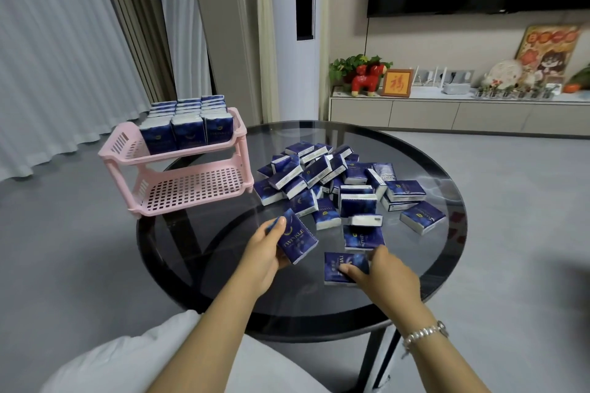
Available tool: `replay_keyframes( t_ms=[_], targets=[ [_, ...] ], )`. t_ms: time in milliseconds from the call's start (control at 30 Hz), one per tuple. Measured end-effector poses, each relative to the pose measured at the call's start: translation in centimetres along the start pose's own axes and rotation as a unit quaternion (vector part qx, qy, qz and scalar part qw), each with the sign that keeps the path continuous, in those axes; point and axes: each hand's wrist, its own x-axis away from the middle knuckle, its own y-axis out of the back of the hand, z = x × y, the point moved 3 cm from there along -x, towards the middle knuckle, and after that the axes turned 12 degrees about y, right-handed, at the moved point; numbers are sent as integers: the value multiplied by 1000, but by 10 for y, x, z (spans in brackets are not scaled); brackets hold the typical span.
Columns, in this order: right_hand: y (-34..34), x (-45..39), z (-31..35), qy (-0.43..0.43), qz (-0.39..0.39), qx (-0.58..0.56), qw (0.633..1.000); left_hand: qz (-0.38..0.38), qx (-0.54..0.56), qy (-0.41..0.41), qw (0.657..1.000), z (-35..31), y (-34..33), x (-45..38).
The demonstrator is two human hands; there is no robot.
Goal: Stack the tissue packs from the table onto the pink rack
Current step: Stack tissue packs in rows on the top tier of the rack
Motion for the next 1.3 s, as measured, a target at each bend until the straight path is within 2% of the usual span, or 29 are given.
replay_keyframes(
  t_ms=[167, 367, 567, 800, 867, 1033, 1167, 1300],
  targets=[
    [-6, -4, -1, 3, 16, -80, 997, 17, 4, 57, 998, 9, -1, -1],
    [-8, 1, 6, 40, -18, -165, 985, -3, -19, 18, 1000, 10, 5, -1],
    [-5, -10, 11, 72, -77, -376, 920, -38, -115, -69, 990, 2, 15, 0],
    [2, -38, 33, 130, -79, -468, 871, -11, -162, -79, 984, 6, 10, -4],
    [1, -44, 41, 151, -89, -461, 870, 20, -149, -70, 986, 7, 7, -4],
    [-3, -51, 48, 200, -111, -384, 895, 100, -143, -50, 983, 10, 1, -2],
    [-2, -55, 43, 213, -99, -318, 919, 77, -136, -39, 987, 14, 1, -6],
    [19, -54, 15, 204, -179, -158, 949, 53, -123, -28, 991, 16, 3, -10]
  ],
)
